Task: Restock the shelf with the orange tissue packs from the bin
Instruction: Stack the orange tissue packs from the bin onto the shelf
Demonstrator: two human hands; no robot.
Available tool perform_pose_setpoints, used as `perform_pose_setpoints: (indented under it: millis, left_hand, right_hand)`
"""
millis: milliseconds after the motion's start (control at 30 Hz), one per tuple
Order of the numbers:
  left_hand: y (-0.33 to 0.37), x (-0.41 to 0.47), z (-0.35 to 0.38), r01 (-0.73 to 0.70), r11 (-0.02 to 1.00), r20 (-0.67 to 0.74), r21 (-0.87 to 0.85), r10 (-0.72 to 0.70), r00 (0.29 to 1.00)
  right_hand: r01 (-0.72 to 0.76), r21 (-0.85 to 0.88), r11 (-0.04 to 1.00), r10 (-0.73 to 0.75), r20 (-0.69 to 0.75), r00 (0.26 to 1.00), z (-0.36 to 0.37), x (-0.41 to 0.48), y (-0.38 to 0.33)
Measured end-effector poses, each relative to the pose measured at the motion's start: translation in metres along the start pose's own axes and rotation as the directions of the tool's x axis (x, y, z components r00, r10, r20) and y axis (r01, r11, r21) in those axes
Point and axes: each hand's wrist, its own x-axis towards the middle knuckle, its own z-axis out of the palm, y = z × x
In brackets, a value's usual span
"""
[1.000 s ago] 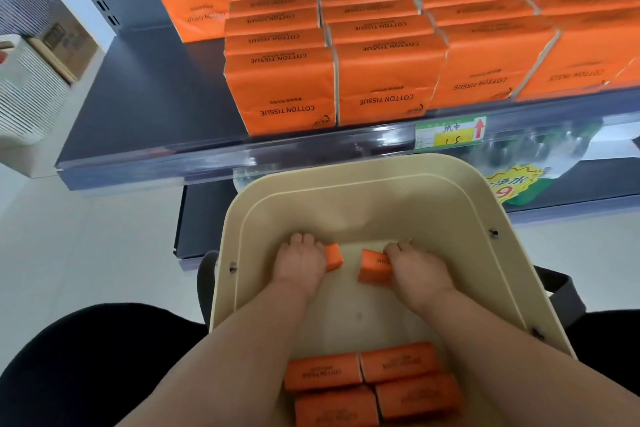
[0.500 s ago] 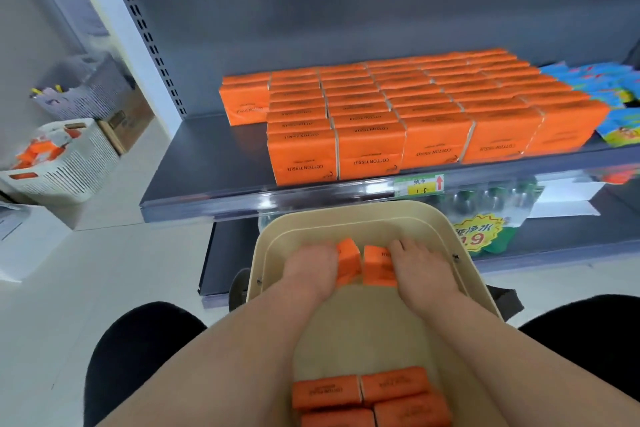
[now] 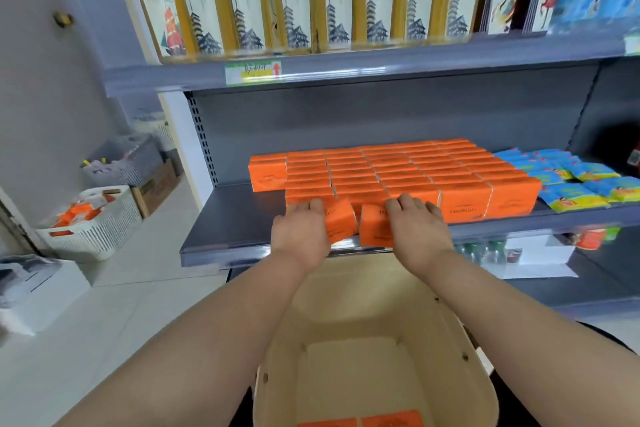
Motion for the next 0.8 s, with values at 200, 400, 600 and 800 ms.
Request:
perform_pose_setpoints:
  millis: [200, 400, 600, 800]
  left_hand:
    - [-0.027, 0.017, -0.042, 0.089, 0.996, -0.064, 0.015, -0.088, 0.994]
    - [-0.076, 0.032, -0.056, 0.25, 0.965, -0.034, -0.074, -0.253, 0.967]
    - [-0.123, 0.061, -0.035, 0.347, 0.935, 0.026, -0.068, -0.346, 0.938]
    - [-0.151, 0.106, -0.019, 0.304, 0.949, 0.087, -0.086, -0.297, 0.951]
  right_hand:
    - [0.033, 0.004, 0.999, -0.033, -0.094, 0.995, -0.041, 0.03, -0.015]
    - [0.118, 0.057, 0.991, -0.108, -0.162, 0.981, -0.047, 0.061, -0.041]
    - [0.178, 0.076, 0.981, -0.16, -0.199, 0.967, -0.042, 0.104, -0.061]
    - [0.192, 0.061, 0.979, -0.174, -0.225, 0.959, -0.034, 0.152, -0.061]
